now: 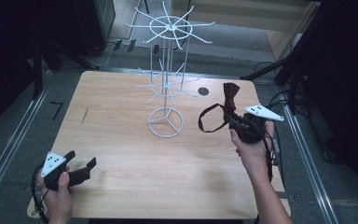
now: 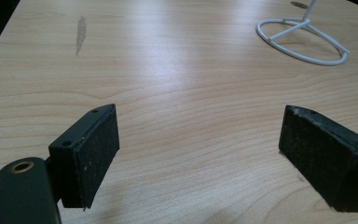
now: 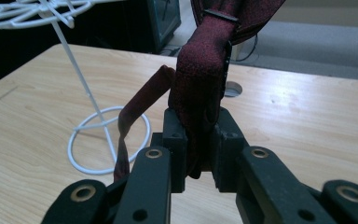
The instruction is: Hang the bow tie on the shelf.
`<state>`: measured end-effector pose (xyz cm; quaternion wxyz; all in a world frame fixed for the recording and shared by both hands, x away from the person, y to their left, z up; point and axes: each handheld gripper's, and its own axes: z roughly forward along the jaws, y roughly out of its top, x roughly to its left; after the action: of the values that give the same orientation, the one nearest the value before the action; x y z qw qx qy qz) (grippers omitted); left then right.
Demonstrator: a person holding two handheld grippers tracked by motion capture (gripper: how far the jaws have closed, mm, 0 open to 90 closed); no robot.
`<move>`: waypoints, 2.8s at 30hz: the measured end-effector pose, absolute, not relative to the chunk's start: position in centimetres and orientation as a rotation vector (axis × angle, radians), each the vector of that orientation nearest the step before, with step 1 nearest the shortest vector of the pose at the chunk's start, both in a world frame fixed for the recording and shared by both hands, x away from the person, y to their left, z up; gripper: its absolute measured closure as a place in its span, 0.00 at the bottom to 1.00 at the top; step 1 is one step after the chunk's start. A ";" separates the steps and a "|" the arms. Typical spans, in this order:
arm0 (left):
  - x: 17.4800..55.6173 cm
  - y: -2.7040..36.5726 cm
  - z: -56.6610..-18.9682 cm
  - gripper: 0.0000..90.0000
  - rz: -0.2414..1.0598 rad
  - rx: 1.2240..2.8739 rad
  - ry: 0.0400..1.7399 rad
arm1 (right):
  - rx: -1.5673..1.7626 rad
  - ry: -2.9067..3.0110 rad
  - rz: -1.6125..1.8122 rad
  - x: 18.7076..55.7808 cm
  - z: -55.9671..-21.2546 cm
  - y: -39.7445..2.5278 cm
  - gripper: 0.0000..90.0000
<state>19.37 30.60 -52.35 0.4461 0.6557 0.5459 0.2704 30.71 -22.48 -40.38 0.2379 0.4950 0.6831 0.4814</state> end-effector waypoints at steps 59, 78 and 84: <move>19.4 30.7 -52.3 0.14 0.663 1.626 1.352 | 1.128 1.821 1.560 30.3 -36.1 -18.3 0.89; 19.4 30.7 -52.3 0.14 0.659 1.624 1.354 | 1.223 1.861 1.462 33.5 -38.5 -17.2 0.89; 19.4 30.7 -52.3 0.14 0.658 1.625 1.353 | 1.250 1.883 1.422 34.4 -39.9 -16.4 0.88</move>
<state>19.40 30.73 -52.34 0.4470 0.6563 0.5467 0.2657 34.37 -16.39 -39.92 0.2335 0.4553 0.6857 0.5176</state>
